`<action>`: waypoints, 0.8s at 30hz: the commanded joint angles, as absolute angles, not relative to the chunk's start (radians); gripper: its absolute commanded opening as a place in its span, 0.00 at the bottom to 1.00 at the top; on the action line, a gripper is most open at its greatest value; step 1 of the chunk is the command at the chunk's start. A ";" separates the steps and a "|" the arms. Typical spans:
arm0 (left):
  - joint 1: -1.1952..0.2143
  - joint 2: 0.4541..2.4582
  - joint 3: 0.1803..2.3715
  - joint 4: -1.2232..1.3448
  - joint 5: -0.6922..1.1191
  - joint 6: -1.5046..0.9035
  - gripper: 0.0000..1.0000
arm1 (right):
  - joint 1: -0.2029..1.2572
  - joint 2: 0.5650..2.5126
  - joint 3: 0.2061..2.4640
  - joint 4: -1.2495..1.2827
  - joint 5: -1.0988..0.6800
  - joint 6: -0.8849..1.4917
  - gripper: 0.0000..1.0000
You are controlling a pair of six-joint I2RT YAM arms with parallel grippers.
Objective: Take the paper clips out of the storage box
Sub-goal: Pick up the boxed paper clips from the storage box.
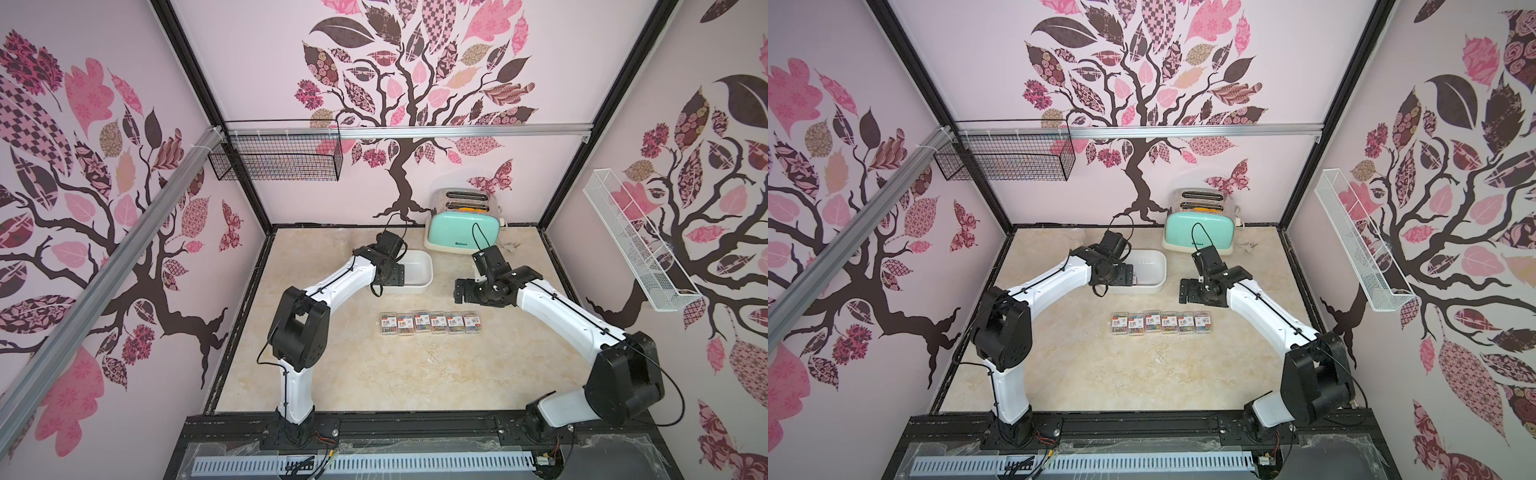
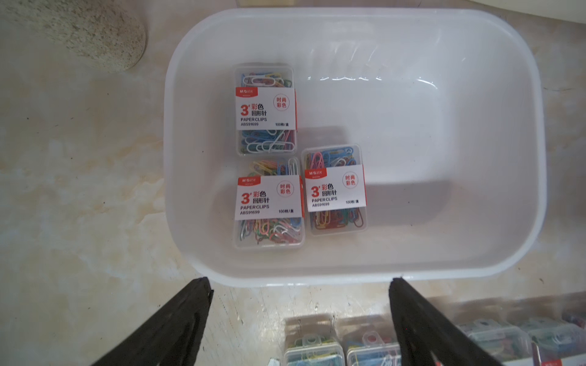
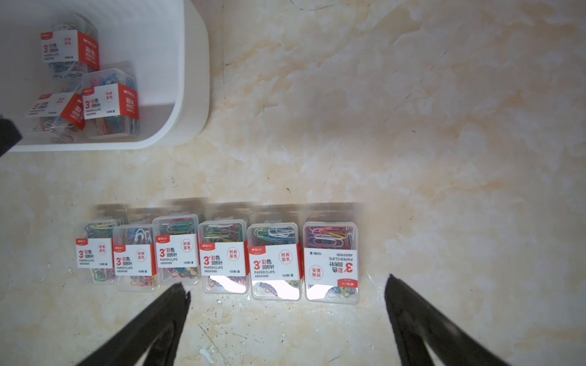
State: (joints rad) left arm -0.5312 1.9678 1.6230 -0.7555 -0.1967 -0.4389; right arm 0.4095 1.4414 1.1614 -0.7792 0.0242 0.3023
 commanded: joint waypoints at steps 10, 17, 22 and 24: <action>-0.469 2.154 1.806 -0.749 -0.244 -0.439 0.81 | 0.440 1.332 1.211 -0.814 -0.053 0.280 1.00; -0.465 2.252 1.891 -0.732 -0.293 -0.441 0.83 | 0.439 1.329 1.224 -0.815 -0.071 0.274 0.99; -0.453 2.310 1.933 -0.737 -0.306 -0.451 0.85 | 0.439 1.331 1.235 -0.818 -0.066 0.270 1.00; -0.449 2.331 1.979 -0.742 -0.309 -0.454 0.85 | 0.439 1.333 1.235 -0.819 -0.069 0.267 1.00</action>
State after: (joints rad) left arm -0.4599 2.3035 1.9285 -0.7486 -0.2878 -0.4454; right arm 0.4374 1.3693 1.1942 -0.8082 -0.0612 0.2794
